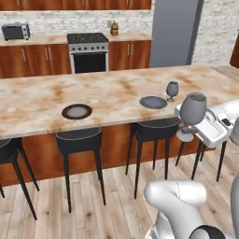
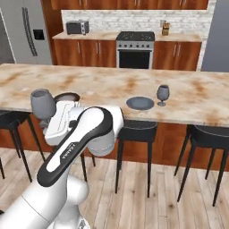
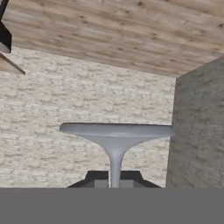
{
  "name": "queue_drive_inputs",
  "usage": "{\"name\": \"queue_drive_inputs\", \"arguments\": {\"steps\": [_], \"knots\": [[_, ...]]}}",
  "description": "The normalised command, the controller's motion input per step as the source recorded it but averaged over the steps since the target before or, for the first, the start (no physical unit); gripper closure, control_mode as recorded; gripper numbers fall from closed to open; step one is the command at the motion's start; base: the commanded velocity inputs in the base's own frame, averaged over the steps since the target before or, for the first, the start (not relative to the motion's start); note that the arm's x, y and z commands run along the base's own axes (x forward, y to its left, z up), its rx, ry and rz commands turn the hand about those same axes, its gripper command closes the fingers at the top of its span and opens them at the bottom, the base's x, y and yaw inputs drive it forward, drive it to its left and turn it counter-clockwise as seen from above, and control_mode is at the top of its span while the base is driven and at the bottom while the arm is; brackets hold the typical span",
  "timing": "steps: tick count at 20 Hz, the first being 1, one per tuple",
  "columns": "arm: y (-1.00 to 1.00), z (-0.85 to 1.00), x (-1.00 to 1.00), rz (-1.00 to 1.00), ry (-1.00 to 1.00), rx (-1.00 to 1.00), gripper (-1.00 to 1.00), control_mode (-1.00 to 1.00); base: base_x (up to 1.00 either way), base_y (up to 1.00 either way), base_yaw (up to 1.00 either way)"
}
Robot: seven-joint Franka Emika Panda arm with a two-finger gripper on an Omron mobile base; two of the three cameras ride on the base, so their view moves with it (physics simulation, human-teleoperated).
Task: Retrieve the wine glasses from the counter and place one next to each plate.
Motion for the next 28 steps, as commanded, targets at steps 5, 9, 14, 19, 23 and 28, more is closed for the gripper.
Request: {"name": "queue_drive_inputs", "arguments": {"steps": [5,9,14,19,23,28], "knots": [[0.00,0.00,0.00,0.00,0.00,0.00,1.00,1.00,0.34,1.00,-0.29],[0.00,0.00,0.00,0.00,0.00,0.00,1.00,1.00,1.00,0.73,-0.43],[0.00,0.00,0.00,0.00,0.00,0.00,1.00,1.00,0.93,0.19,-0.34],[0.00,0.00,0.00,0.00,0.00,0.00,1.00,1.00,0.30,0.33,-0.04],[0.00,0.00,0.00,0.00,0.00,0.00,1.00,1.00,0.37,0.25,0.14],[0.00,0.00,0.00,0.00,0.00,0.00,1.00,1.00,0.87,0.06,0.28]]}}
